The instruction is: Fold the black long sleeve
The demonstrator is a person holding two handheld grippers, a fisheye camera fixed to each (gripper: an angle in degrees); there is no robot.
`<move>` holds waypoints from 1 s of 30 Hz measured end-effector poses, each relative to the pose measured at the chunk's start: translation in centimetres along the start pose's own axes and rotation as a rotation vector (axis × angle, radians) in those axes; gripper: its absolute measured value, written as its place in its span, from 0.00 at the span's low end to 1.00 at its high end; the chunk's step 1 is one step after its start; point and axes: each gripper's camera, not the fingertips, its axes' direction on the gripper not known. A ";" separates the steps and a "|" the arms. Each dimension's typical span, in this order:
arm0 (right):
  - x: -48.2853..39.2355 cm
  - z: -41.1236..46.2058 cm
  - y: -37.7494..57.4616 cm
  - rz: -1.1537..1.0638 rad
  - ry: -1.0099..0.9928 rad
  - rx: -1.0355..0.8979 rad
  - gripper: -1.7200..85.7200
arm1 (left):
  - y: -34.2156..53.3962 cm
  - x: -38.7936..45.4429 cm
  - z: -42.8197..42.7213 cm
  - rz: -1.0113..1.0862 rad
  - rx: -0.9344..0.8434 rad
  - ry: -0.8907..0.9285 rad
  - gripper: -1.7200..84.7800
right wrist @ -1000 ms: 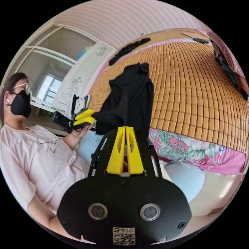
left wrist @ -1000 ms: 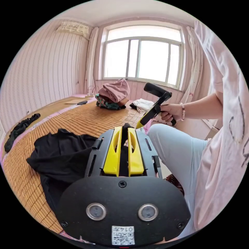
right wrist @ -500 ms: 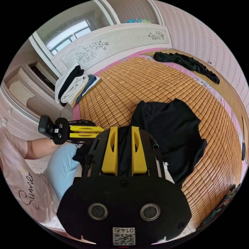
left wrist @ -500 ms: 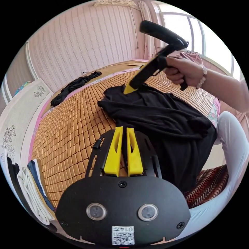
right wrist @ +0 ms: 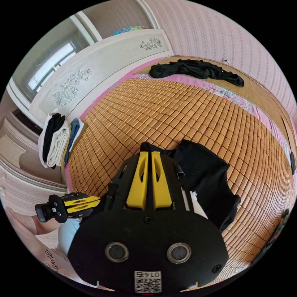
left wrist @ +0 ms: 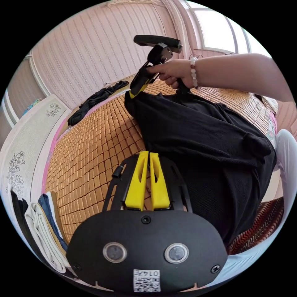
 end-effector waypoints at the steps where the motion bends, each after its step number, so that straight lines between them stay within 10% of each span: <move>1: 1.0 0.8 -0.4 0.018 -0.004 -0.053 0.04 | 0.1 -0.3 0.3 -0.009 -0.010 0.003 0.01; 13: 0.3 -5.9 9.6 -0.139 -0.062 -0.046 0.07 | 0.5 -3.7 -2.0 -0.082 0.000 -0.026 0.03; 20: -0.3 -7.1 22.1 -0.019 -0.175 -0.238 0.12 | -0.1 3.6 -5.3 0.009 0.076 0.444 0.07; 30: -3.1 -9.0 30.0 -0.054 -0.033 -0.279 0.04 | -2.7 10.5 -3.3 0.195 -0.106 0.564 0.05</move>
